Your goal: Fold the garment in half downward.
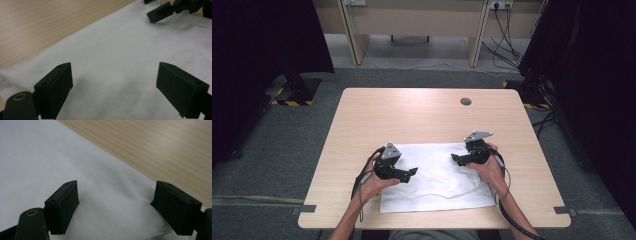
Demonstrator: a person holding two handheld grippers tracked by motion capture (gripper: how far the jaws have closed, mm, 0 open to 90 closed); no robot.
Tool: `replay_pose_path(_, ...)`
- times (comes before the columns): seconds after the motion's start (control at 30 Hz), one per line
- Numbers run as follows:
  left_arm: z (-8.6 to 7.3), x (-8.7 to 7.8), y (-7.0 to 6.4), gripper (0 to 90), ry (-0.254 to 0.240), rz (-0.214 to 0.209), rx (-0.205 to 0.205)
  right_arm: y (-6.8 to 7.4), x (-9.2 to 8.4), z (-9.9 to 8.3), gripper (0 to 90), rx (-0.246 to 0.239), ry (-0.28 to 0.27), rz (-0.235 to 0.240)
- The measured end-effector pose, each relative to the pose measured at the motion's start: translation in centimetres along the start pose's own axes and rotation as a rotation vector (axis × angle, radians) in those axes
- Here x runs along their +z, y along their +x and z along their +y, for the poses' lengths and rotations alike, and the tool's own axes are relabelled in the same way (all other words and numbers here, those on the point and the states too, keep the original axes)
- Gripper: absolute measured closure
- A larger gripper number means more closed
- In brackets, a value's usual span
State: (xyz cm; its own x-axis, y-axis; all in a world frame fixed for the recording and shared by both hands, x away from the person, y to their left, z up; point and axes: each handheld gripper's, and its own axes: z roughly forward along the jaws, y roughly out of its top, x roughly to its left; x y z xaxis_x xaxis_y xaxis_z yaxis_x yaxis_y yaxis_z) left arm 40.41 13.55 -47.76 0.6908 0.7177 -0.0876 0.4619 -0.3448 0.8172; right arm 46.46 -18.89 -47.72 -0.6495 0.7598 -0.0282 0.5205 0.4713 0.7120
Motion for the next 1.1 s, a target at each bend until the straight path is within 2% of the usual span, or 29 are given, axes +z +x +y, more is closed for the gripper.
replay_pose_path(0.07, -0.5, 0.4, 0.4, 13.5, 0.031, 0.001, -0.003, -0.2, -0.4, 0.1, 18.7, 0.012, 0.017, -0.034)
replay_pose_path(0.1, -0.7, 0.5, 0.4, 13.5, 0.042, 0.004, 0.003, -0.2, -0.7, 0.1, 18.6, 0.027, 0.010, -0.028)
replay_pose_path(0.17, -0.8, 0.5, 0.3, 13.2, 0.049, 0.009, 0.018, 0.0, -1.1, 0.2, 18.6, 0.046, -0.024, 0.023)
replay_pose_path(0.23, -0.8, 0.5, 0.2, 12.9, 0.054, 0.014, 0.033, 0.8, -1.2, 0.4, 17.9, 0.009, -0.033, 0.050)
replay_pose_path(0.3, -0.8, 0.5, 0.2, 12.1, 0.051, 0.012, 0.028, 1.5, -0.8, 0.3, 16.2, -0.031, 0.005, 0.066)
replay_pose_path(0.37, -0.8, 0.4, 0.3, 12.0, 0.040, 0.011, 0.014, 1.6, -0.4, 0.1, 15.9, -0.030, 0.035, 0.057)
replay_pose_path(0.43, -0.9, 0.3, 0.3, 11.6, 0.036, 0.009, 0.005, 1.2, -0.4, 0.0, 16.2, -0.024, 0.032, 0.041)
replay_pose_path(0.5, -1.0, 0.2, 0.2, 11.3, 0.033, 0.008, 0.002, 0.9, -0.9, -0.1, 15.3, -0.015, 0.035, 0.028)
replay_pose_path(0.57, -1.0, 0.1, -0.1, 11.1, 0.033, 0.011, 0.002, 0.9, -1.4, -0.5, 15.3, -0.030, 0.042, 0.029)
replay_pose_path(0.63, -1.2, 0.0, -0.5, 10.3, 0.052, 0.013, 0.019, 0.6, -1.8, -1.1, 15.4, -0.036, 0.065, 0.029)
replay_pose_path(0.67, -1.3, 0.0, -0.7, 10.2, 0.073, 0.013, 0.030, 0.4, -2.1, -1.5, 15.5, -0.030, 0.062, 0.033)
replay_pose_path(0.77, -1.5, -0.1, -1.1, 10.1, 0.083, 0.019, 0.065, -0.5, -2.6, -2.1, 16.8, -0.001, 0.057, 0.034)
replay_pose_path(0.83, -1.6, -0.4, -1.2, 10.0, 0.083, 0.021, 0.062, -0.7, -3.0, -2.0, 15.0, 0.001, 0.064, 0.012)
replay_pose_path(0.9, -1.5, -0.8, -1.3, 10.1, 0.052, 0.025, 0.050, -0.6, -3.6, -1.7, 14.7, -0.001, 0.040, -0.001)
replay_pose_path(1.0, -1.5, -1.3, -1.6, 10.0, 0.041, 0.021, 0.060, 0.1, -4.1, -1.3, 14.7, -0.012, 0.001, 0.039)
replay_pose_path(1.1, -1.8, -1.6, -2.1, 10.0, 0.057, 0.026, 0.078, 1.4, -3.6, -1.7, 14.3, -0.053, 0.032, 0.070)
